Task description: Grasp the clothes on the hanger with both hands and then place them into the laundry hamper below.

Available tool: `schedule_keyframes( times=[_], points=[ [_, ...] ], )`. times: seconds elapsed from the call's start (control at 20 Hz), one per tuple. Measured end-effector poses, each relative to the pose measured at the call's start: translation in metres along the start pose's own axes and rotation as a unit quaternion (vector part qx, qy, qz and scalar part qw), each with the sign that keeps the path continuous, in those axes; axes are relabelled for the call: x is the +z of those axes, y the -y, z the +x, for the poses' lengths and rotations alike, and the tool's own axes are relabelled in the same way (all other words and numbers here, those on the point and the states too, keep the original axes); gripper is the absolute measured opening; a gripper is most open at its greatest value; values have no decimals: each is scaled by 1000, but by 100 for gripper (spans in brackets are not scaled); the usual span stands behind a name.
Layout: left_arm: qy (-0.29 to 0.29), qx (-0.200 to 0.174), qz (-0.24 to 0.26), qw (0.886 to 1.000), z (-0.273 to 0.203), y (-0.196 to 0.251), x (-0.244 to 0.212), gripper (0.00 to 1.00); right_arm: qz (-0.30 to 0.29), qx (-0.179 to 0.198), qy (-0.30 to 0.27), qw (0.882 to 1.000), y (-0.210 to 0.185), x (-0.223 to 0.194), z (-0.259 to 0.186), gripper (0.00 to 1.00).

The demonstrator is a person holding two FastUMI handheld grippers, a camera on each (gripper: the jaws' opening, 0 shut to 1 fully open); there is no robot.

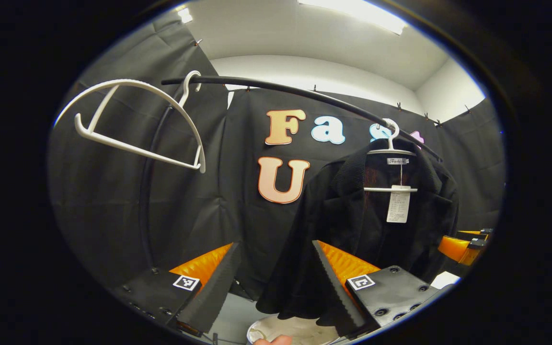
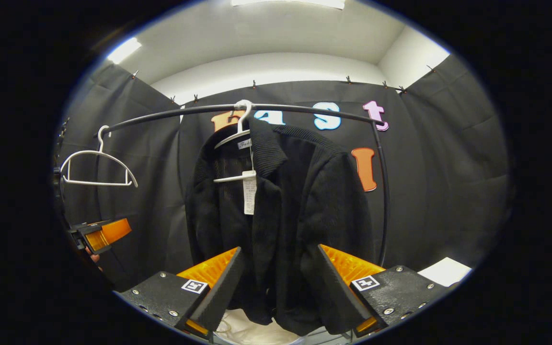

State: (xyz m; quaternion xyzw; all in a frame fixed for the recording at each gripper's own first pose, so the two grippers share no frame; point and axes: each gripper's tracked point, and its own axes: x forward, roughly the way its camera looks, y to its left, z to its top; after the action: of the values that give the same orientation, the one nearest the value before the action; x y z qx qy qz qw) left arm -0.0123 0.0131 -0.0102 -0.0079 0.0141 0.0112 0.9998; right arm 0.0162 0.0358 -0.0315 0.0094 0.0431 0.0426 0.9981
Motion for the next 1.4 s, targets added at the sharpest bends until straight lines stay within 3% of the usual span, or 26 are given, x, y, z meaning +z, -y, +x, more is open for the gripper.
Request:
schedule_keyframes(
  times=[0.05,0.35,0.4,0.65,0.7,0.9,1.0,1.2,1.3,1.4],
  points=[
    [0,1,0,1000,-1,-1,-1,100,1,4,1,1000,-4,0,7,99],
    [0,15,4,1000,-6,-14,1,92,3,3,-11,1000,-15,-18,68,99],
    [-1,17,2,1000,-7,-15,-1,96,5,5,-13,1000,-17,-22,79,94],
    [-7,10,-15,1000,-9,-12,-7,100,1,-6,-18,1000,-9,-34,116,93],
    [-4,8,-16,1000,-8,-10,-7,100,1,-10,-23,1000,-5,-37,120,97],
    [9,-26,-26,999,8,13,-4,96,-13,-39,-35,999,26,-42,122,39],
    [0,-61,-36,997,24,37,-10,93,-14,-22,-32,999,22,-39,120,11],
    [-20,-125,-62,990,65,90,-24,96,-21,5,-18,1000,15,-28,99,6],
    [-17,-144,-64,987,84,113,-28,93,-24,25,-7,999,5,-22,86,6],
    [-21,-154,-57,986,104,134,-37,96,-30,28,-1,999,5,-18,77,6]
  ],
)
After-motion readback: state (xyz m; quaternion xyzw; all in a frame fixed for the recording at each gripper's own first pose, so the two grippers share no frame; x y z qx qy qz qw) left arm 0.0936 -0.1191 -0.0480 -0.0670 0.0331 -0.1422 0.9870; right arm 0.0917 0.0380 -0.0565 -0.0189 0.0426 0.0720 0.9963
